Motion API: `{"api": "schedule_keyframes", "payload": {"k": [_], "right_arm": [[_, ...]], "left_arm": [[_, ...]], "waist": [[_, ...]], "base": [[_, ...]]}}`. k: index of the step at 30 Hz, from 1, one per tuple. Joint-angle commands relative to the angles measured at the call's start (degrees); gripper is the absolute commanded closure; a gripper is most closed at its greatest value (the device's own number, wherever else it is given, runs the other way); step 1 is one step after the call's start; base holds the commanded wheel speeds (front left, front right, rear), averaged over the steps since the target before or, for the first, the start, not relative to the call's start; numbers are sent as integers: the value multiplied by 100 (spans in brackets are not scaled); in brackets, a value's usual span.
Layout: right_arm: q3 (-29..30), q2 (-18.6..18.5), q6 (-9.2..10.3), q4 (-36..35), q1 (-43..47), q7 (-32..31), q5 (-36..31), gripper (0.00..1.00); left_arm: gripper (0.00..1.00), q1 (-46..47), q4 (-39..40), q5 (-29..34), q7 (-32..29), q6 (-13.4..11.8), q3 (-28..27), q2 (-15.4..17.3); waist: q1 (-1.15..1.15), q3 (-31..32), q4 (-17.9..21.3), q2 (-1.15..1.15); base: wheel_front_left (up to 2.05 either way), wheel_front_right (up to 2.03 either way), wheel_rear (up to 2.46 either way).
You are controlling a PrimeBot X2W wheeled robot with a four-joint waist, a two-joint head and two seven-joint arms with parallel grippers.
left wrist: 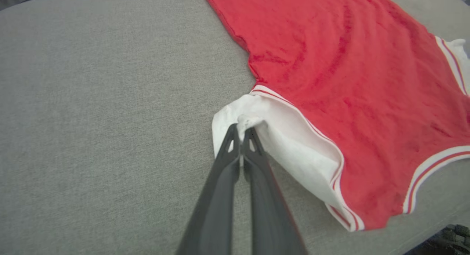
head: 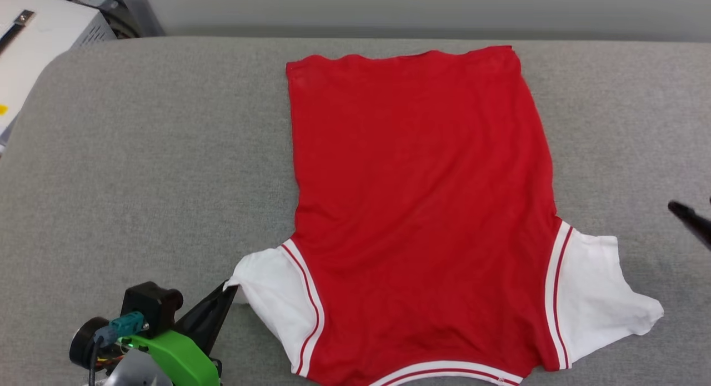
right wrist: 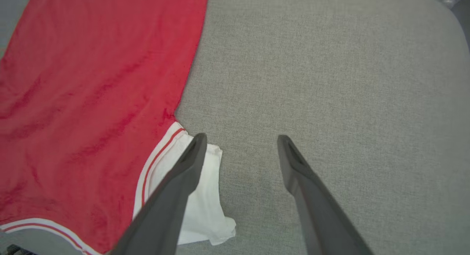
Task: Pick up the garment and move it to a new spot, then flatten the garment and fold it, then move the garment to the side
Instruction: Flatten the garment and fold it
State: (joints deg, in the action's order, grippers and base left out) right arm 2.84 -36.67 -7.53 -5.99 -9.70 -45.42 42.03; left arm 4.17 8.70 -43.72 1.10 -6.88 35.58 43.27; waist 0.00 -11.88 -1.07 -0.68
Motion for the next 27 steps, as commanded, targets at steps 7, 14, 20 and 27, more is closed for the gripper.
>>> {"api": "schedule_keyframes", "payload": {"k": [7,14,20,27], "right_arm": [[-6,337,4,19,-1956,-1430,-278,0],[-220,495,4,819,-3879,-2273,-924,0],[-178,609,4,1709,-4869,-2483,-1496,0],[-76,562,4,2386,-5519,-2455,-1926,0]], "left_arm": [[100,363,954,275,-555,-271,27,225],[100,583,1723,477,-889,-423,108,252],[100,788,2109,646,-973,-452,219,104],[100,857,2206,630,-953,-373,322,-31]], "waist": [[0,-1256,-622,68],[0,-2041,-1097,68],[0,-2482,-1523,68],[0,-2842,-1896,68]], "base": [[0,0,0],[0,0,0],[0,0,0],[0,0,0]]}}
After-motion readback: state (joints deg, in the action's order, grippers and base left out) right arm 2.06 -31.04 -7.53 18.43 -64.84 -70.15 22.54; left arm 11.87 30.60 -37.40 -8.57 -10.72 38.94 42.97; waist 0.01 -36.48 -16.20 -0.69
